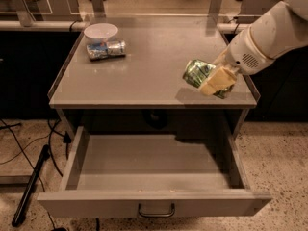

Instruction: Place green can into top drawer

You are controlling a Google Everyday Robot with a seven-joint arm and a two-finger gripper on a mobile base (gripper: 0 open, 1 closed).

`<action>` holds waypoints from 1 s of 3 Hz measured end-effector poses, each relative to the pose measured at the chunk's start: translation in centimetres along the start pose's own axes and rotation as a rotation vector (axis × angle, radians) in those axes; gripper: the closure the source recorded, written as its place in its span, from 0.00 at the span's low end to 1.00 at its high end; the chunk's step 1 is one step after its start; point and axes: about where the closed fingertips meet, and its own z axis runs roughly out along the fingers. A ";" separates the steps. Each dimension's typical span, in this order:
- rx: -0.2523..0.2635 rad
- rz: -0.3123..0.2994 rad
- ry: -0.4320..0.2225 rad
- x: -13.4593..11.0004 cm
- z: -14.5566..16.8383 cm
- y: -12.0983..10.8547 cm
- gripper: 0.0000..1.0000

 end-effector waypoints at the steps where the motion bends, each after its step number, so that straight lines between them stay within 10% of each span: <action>1: -0.068 -0.033 -0.017 1.7 -1.9 3.2 1.00; 3: -0.185 -0.072 -0.065 4.9 -1.7 9.4 1.00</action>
Offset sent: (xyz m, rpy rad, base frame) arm -0.1239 -0.0208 -0.0172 0.1145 0.1238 0.1780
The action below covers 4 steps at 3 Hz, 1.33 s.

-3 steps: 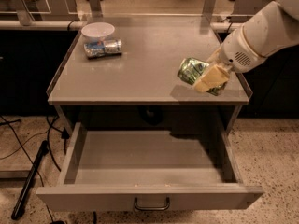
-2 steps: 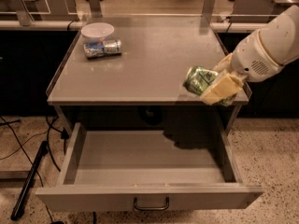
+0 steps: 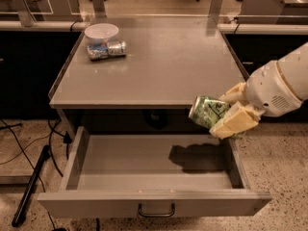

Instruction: Place green can into top drawer

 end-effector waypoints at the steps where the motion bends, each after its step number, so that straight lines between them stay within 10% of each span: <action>1: -0.031 -0.031 -0.029 1.0 3.9 2.1 1.00; 4: -0.015 -0.114 -0.037 1.1 6.4 2.0 1.00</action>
Offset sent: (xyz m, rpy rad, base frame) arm -0.0127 0.0174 -0.0316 0.0279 -0.0033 0.0376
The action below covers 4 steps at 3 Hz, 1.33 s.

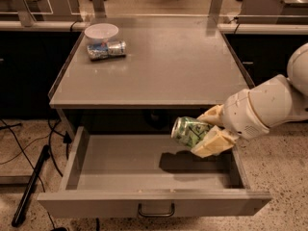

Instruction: Place green can into top drawer

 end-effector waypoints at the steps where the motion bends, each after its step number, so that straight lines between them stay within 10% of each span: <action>1: 0.001 -0.074 -0.010 -0.6 2.4 0.1 1.00; 4: 0.004 -0.171 -0.009 -0.8 11.8 -0.8 1.00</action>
Offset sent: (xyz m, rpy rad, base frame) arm 0.0168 0.0652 -0.0666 -0.0082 -0.1053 0.1571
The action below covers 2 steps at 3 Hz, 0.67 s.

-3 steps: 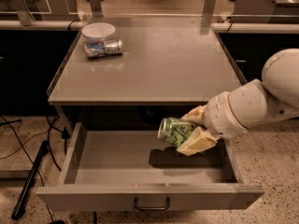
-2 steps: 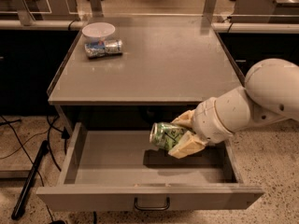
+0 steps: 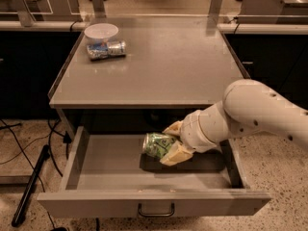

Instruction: Place green can into top drawer

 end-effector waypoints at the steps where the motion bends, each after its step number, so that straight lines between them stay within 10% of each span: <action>1: 0.045 0.014 0.016 1.0 3.2 -1.0 1.00; 2: 0.117 0.014 0.032 1.5 5.2 -2.5 1.00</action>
Offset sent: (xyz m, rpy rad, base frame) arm 0.0509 0.0226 -0.0658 -0.0397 -0.1195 -0.1327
